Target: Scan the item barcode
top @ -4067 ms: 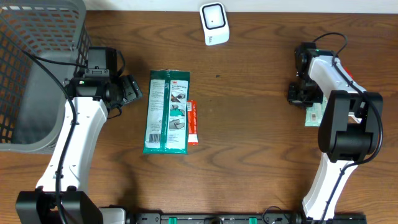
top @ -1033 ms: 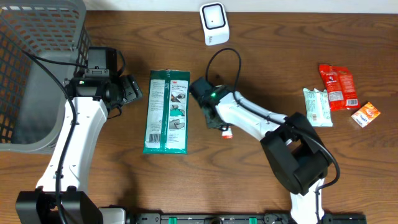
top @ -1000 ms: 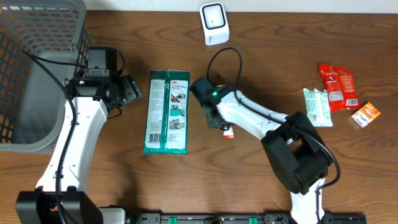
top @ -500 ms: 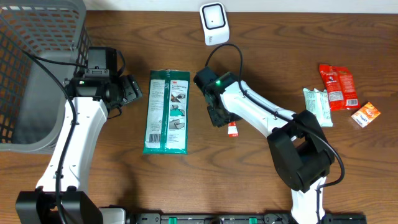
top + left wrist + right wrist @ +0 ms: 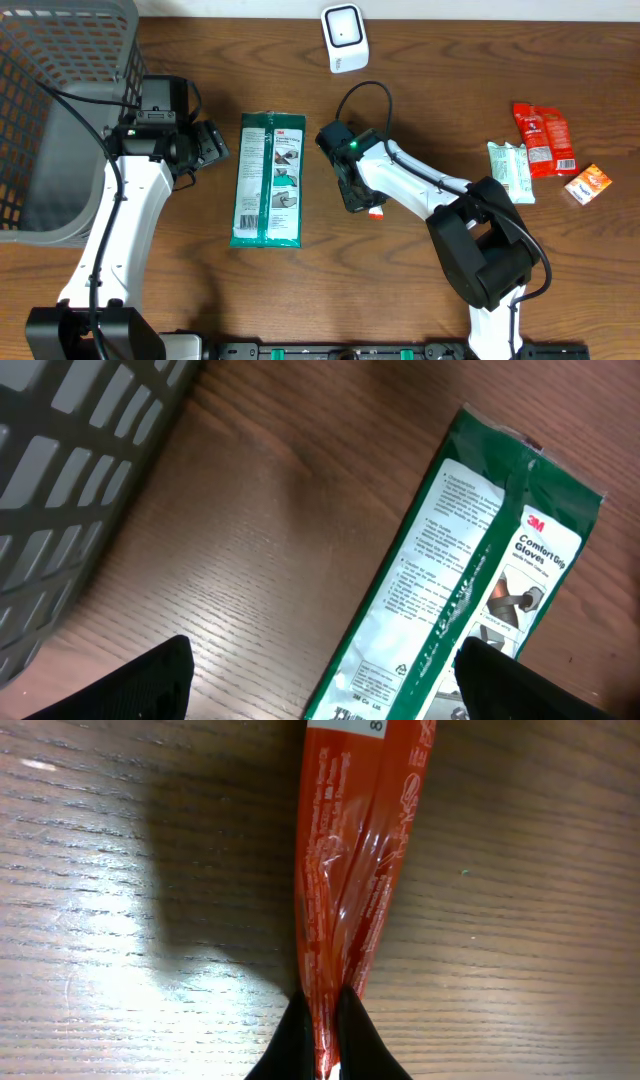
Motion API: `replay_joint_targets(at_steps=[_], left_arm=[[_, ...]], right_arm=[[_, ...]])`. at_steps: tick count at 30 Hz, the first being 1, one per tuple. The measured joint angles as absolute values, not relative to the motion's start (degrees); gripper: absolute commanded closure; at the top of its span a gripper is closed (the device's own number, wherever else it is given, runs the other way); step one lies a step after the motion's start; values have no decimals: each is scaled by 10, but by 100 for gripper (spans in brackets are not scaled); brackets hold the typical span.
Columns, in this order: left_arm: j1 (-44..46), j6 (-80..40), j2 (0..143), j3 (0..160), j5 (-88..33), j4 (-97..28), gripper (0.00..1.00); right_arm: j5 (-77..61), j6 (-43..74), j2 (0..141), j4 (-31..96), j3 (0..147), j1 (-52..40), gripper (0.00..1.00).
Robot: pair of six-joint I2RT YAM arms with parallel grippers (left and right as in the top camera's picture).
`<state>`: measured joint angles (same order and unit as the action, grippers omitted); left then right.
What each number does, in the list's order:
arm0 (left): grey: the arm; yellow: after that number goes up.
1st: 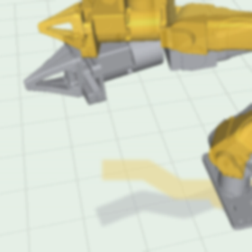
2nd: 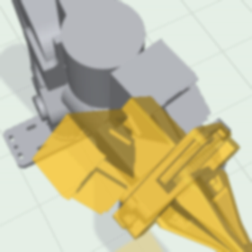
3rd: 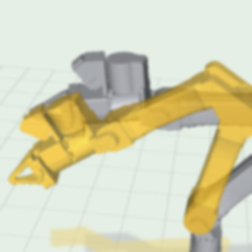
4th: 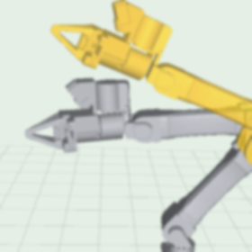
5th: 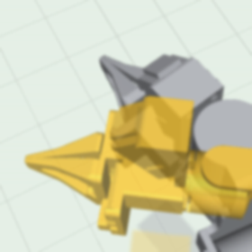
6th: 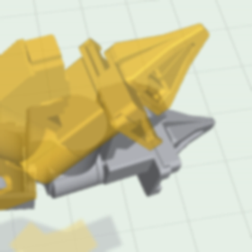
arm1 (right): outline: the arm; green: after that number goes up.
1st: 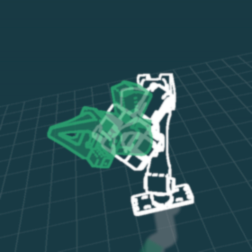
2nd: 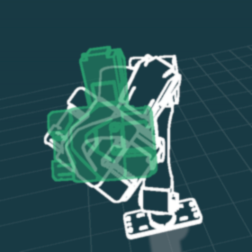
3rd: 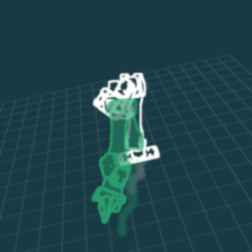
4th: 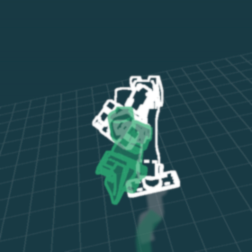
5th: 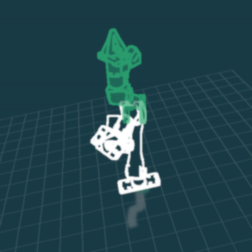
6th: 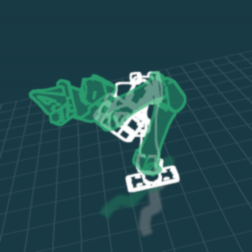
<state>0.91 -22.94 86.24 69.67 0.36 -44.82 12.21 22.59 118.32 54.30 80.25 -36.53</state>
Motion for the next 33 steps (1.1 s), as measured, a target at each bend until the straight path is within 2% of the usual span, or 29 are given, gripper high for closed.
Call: replay_joint_targets(at_steps=[13,24,28,33], left_arm=[[9,-229,862,697,4,-448,16],[9,-229,862,697,4,-448,16],[9,-229,862,697,4,-448,16],[9,-229,862,697,4,-448,16]], right_arm=[[-53,195,1112,531,800,-302,99],[-268,74,1113,523,796,-190,99],[-353,44,1112,481,761,-149,99],[-495,28,1113,361,659,-95,99]])
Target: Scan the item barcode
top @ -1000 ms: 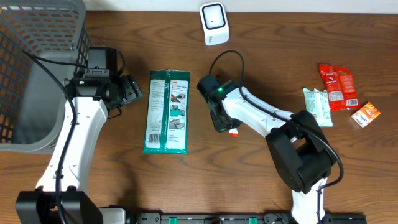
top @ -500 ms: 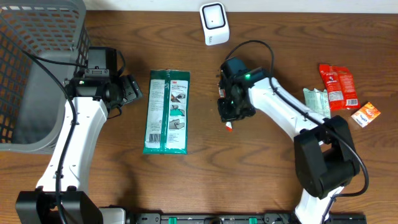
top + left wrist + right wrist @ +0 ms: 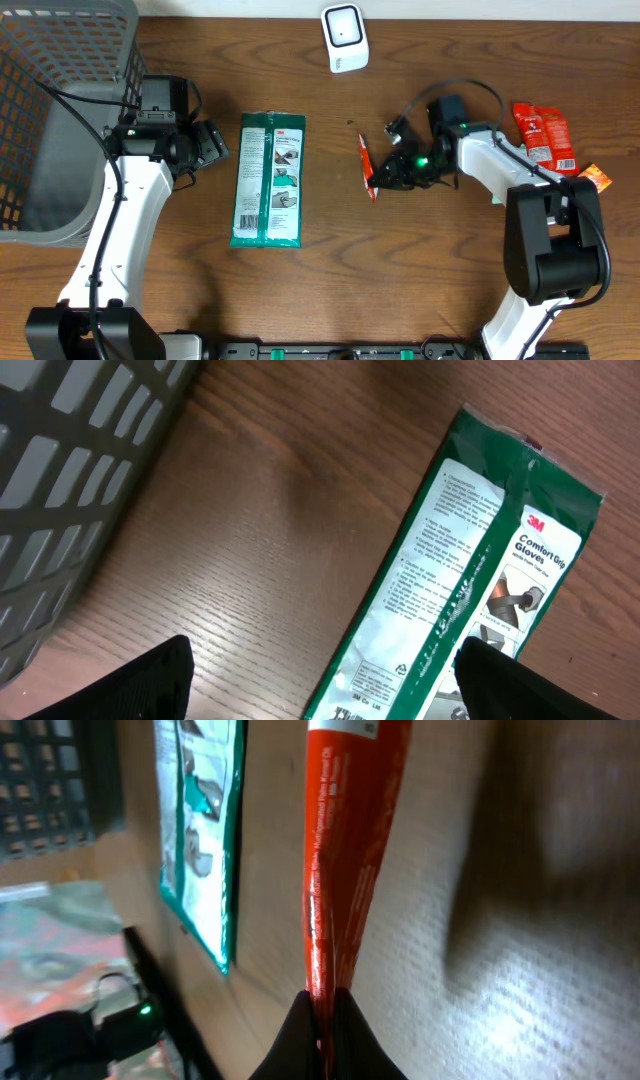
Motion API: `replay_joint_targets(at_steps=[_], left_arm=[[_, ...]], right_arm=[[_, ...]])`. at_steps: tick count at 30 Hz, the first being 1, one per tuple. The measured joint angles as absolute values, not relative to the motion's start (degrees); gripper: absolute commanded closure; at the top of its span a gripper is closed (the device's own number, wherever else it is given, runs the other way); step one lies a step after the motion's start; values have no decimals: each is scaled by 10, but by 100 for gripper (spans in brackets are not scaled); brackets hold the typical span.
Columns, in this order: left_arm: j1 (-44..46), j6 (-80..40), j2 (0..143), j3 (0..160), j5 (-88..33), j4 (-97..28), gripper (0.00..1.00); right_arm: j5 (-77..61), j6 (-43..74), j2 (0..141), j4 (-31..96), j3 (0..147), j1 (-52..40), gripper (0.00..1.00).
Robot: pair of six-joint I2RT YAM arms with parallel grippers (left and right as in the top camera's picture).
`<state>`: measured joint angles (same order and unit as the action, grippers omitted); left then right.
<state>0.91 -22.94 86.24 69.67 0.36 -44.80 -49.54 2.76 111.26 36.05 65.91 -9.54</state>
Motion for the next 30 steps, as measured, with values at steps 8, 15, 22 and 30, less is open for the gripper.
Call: replay_joint_targets(at_steps=[8,15,22,30], left_arm=[[9,-229,862,697,4,-448,16],[9,-229,862,697,4,-448,16],[9,-229,863,697,3,-448,16],[9,-229,862,697,4,-448,16]], right_arm=[[-525,34,1112,286,576,-81,99],[-449,73,1112,284,568,-81,77],[-455,83,1106,283,568,-81,63],[-420,85,1105,338,596,-81,58]])
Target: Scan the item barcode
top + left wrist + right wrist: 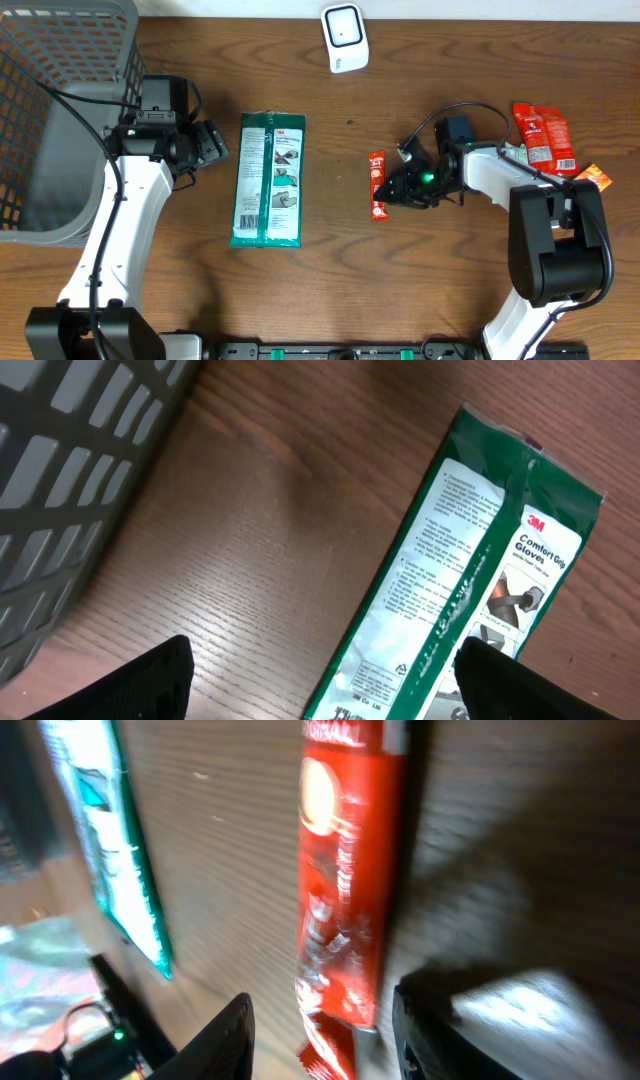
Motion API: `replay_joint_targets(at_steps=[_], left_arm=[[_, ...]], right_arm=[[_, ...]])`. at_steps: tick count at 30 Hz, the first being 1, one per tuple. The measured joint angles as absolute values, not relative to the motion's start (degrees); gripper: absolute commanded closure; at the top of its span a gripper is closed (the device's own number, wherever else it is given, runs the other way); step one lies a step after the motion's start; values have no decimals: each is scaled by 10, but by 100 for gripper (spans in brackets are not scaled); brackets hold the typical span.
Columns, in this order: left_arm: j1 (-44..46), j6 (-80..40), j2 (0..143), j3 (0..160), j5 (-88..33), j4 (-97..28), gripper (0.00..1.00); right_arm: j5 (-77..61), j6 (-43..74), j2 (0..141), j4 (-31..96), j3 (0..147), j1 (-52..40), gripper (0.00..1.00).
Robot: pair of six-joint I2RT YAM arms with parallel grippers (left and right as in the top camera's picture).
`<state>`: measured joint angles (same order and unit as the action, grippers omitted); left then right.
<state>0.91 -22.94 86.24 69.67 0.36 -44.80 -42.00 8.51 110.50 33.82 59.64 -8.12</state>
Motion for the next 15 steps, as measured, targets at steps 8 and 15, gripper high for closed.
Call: replay_joint_targets(at_steps=[8,15], left_arm=[[9,-229,863,697,4,-448,16],[9,-229,862,697,4,-448,16]], right_arm=[[-234,120,1105,475,681,-96,75],[-149,164,1105,472,693,-171,99]])
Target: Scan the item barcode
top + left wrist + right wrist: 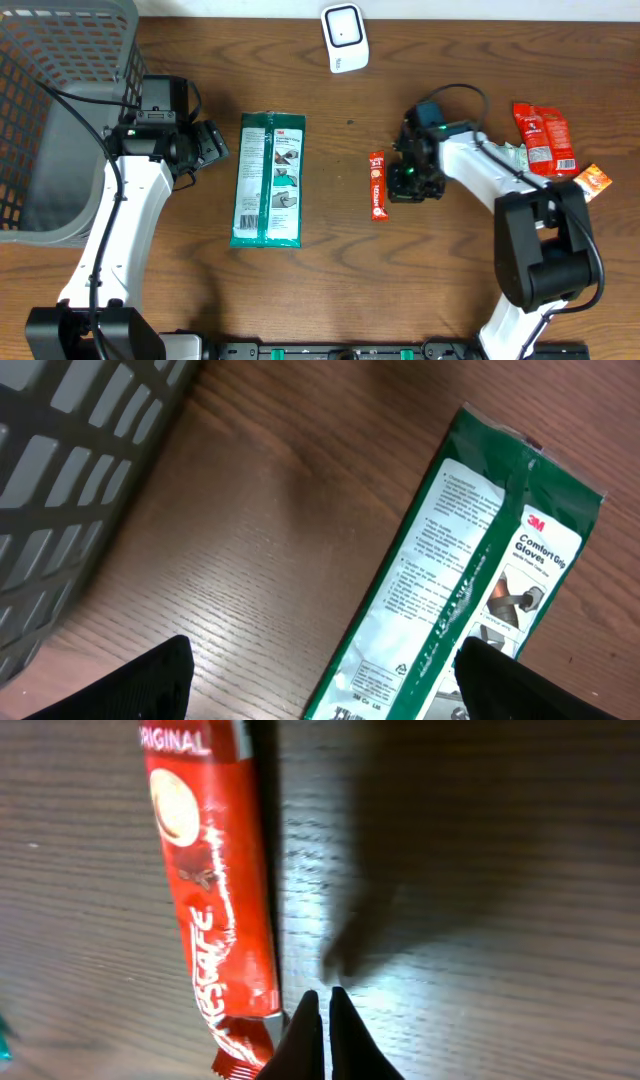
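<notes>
A red Nescafe stick [377, 185] lies flat on the wooden table, label up; the right wrist view shows it as well [210, 890]. My right gripper [398, 192] is just right of it, shut with nothing between its fingers [319, 1000], tips near the stick's crimped end. The white scanner [343, 38] stands at the back edge. My left gripper [215, 145] hangs open [320, 695] beside a green 3M gloves pack [268, 180], whose near end lies between its spread fingers in the left wrist view [470, 580].
A grey basket [60, 120] fills the far left; its wall shows in the left wrist view [60, 460]. At the right lie a red pouch [542, 138], a white-green sachet [510, 170] and a small orange packet [588, 184].
My right gripper was open with the stick lying between its fingers; now it is shut and empty, just right of the stick, with the wrist turned. The stick and the left arm have not moved.
First my right gripper was shut on the red stick near the green pack. Then it held the stick on edge further right. Then the stick lay flat with the gripper open over it. Now the gripper is shut beside it. The left arm stayed still throughout.
</notes>
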Motion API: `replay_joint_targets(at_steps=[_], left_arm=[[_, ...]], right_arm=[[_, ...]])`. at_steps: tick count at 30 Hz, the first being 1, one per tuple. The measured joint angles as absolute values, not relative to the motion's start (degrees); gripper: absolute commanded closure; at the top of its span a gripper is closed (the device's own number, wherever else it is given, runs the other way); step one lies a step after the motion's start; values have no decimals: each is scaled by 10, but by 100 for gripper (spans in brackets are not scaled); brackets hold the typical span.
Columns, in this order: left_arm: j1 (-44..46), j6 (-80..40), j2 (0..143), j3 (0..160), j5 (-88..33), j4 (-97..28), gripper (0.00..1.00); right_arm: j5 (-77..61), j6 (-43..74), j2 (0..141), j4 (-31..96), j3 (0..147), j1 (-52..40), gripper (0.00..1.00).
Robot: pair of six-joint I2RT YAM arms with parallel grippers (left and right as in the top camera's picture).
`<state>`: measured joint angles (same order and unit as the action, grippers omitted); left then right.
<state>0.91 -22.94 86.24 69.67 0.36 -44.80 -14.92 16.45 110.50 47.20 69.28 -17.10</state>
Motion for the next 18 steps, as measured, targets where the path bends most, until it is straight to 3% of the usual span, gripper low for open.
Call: replay_joint_targets(at_steps=[18], left_arm=[[9,-229,863,697,4,-448,16]], right_arm=[[-36,229,1105,500,755,-268,99]])
